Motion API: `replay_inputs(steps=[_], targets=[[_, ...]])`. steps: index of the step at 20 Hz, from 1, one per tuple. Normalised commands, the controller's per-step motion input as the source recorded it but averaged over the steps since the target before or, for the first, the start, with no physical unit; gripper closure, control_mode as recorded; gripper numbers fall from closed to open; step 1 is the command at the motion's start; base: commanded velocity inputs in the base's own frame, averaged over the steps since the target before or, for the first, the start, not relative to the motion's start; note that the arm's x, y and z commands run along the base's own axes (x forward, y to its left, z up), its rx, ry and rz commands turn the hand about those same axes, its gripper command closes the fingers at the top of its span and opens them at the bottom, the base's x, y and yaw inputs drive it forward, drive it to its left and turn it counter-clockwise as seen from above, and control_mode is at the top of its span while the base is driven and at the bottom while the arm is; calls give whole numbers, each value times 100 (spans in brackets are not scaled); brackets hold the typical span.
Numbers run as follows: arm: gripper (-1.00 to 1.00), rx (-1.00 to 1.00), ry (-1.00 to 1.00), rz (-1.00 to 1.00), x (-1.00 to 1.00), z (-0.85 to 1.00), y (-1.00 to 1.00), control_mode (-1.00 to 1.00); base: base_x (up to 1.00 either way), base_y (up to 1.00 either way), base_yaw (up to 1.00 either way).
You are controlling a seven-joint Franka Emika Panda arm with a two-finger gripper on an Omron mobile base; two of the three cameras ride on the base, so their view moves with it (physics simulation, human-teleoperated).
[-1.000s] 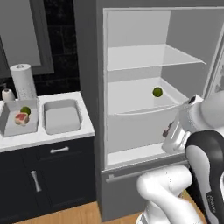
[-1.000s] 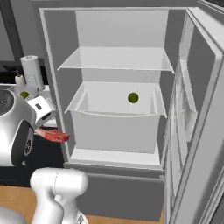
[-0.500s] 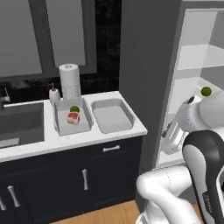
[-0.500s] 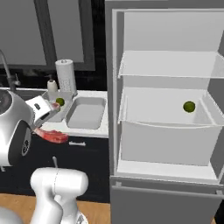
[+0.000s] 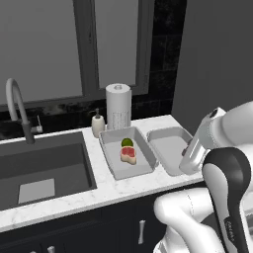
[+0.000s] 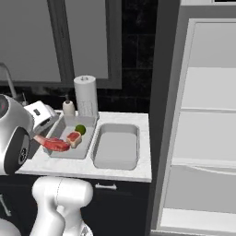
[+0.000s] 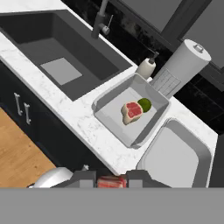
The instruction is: Place one lime and one steak in each tupperware on the nearby counter, to pack two identical lunches.
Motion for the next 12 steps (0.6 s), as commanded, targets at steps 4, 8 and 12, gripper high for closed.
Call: replay_inputs(steps=[4,8,12], targets=[[100,0,0,0,0,0,0,100,87,2,-3],[100,-6,0,0,41,-15,0,-100,19,0,0],[100,-9,0,-8,35,-25,-7,-100,0,0,0]])
